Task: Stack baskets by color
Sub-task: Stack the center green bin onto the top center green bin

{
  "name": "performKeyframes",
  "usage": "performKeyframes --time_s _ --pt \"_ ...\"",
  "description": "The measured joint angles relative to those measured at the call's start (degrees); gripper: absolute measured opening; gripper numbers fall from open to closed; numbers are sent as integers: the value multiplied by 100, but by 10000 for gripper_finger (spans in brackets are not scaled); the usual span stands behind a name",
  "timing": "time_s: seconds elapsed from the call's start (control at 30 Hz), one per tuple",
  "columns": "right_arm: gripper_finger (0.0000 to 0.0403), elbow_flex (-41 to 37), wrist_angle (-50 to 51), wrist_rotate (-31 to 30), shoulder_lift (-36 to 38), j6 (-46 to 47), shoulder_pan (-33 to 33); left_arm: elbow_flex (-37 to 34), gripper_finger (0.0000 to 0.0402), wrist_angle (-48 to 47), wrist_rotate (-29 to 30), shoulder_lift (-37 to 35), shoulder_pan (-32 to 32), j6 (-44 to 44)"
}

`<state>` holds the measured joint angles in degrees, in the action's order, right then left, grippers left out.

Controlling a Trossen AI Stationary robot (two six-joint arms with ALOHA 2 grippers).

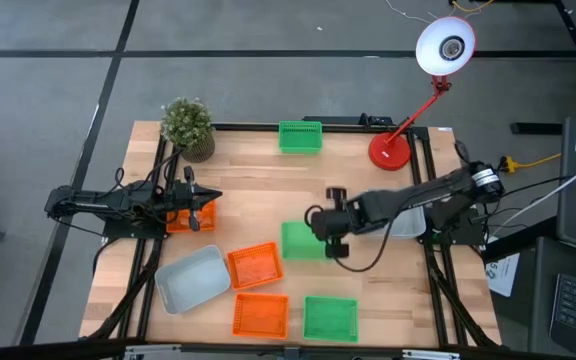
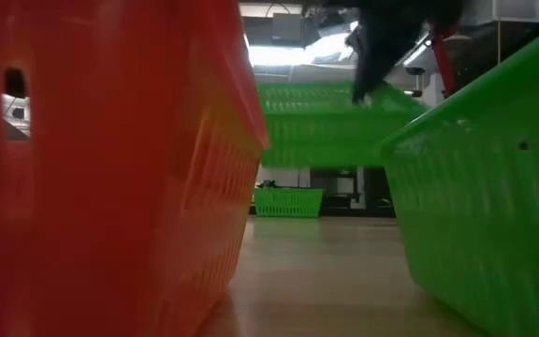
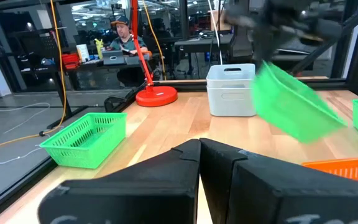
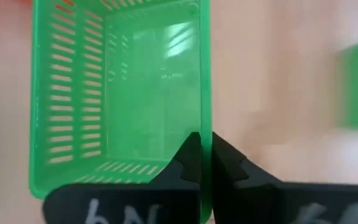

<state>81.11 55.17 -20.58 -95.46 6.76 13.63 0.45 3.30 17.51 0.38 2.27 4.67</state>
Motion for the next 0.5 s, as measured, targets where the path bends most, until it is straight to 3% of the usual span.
performKeyframes --time_s 0.17,0.27,0.37,0.5 --pt "2 609 228 -1227 0 -1098 -586 0 0 -3 -1 0 1 0" --pt "2 735 38 -1468 0 -1830 -1183 0 0 -3 1 0 1 0" --pt "2 738 -419 -1292 0 -2573 -1926 0 0 -5 1 -1 -1 0" --pt "2 738 -1183 -182 -2 -3520 -3036 0 0 -5 1 0 1 0"
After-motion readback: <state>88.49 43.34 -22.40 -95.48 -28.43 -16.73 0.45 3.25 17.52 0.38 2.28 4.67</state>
